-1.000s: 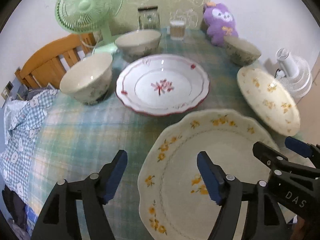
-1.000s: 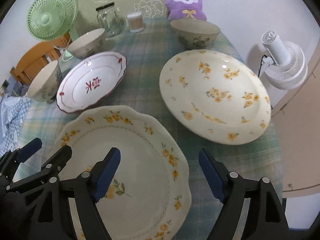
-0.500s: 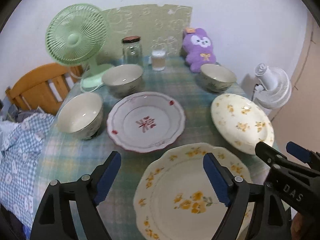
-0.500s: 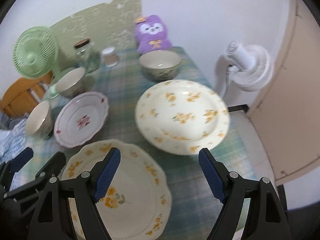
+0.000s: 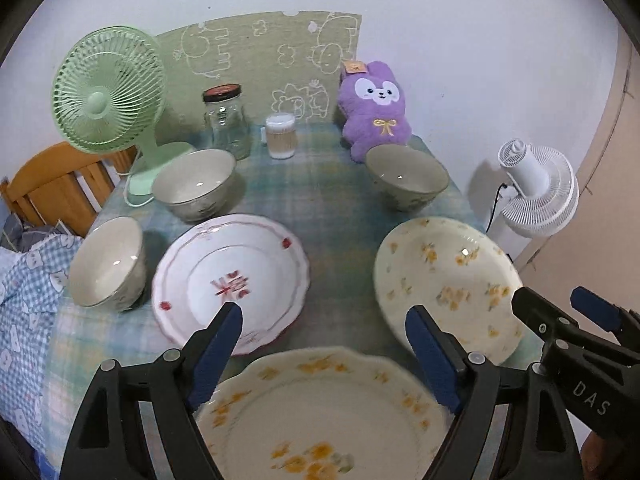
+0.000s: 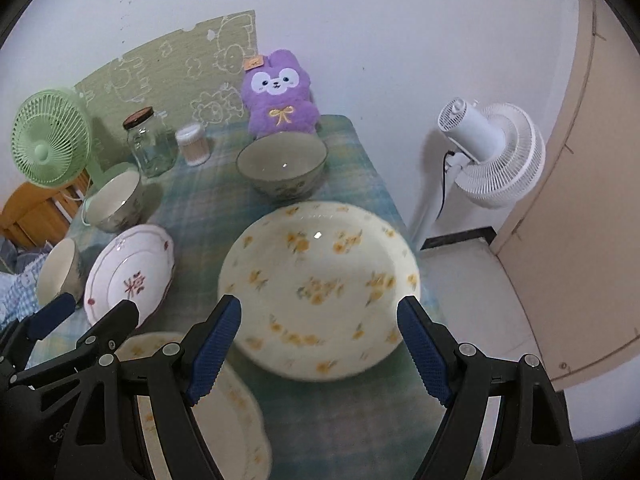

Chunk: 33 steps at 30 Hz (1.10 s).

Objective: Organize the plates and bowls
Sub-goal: 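Carry the held plate over the other yellow-flowered plate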

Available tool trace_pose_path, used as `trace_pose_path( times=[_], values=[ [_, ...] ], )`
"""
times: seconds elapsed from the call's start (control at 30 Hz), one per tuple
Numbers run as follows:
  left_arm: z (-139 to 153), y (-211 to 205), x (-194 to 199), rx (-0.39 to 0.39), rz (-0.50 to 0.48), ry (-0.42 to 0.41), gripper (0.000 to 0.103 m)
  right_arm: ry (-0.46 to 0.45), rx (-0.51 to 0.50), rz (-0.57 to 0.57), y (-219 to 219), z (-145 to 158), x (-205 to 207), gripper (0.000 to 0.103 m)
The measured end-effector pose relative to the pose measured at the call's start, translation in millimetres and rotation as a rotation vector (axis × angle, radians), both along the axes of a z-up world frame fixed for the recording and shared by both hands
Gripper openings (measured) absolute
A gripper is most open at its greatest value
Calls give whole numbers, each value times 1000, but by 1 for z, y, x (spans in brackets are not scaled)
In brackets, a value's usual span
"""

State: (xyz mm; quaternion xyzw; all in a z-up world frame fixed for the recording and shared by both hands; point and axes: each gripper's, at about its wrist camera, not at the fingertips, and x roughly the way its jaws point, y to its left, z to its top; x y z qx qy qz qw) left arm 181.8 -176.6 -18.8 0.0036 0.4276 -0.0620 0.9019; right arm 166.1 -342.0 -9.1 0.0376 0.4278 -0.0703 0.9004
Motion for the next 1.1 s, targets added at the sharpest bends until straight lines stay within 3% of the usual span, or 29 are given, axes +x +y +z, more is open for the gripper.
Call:
trace_pose_path(
  times=[0.4,0.73,1.0,1.1],
  values=[
    [-30,-59,46,35,85,52,83,41,28,60,-65,-23,62,83],
    [-73,-87,74,69,116,127,75,99,50,105,-84,-60,97,83],
    [-100,-97,83,100,126,198,52,155,68,124,-93,-89,116,79],
    [-102,-97,84,108,127,197,52,173,71,123,-96,-97,120,77]
  ],
)
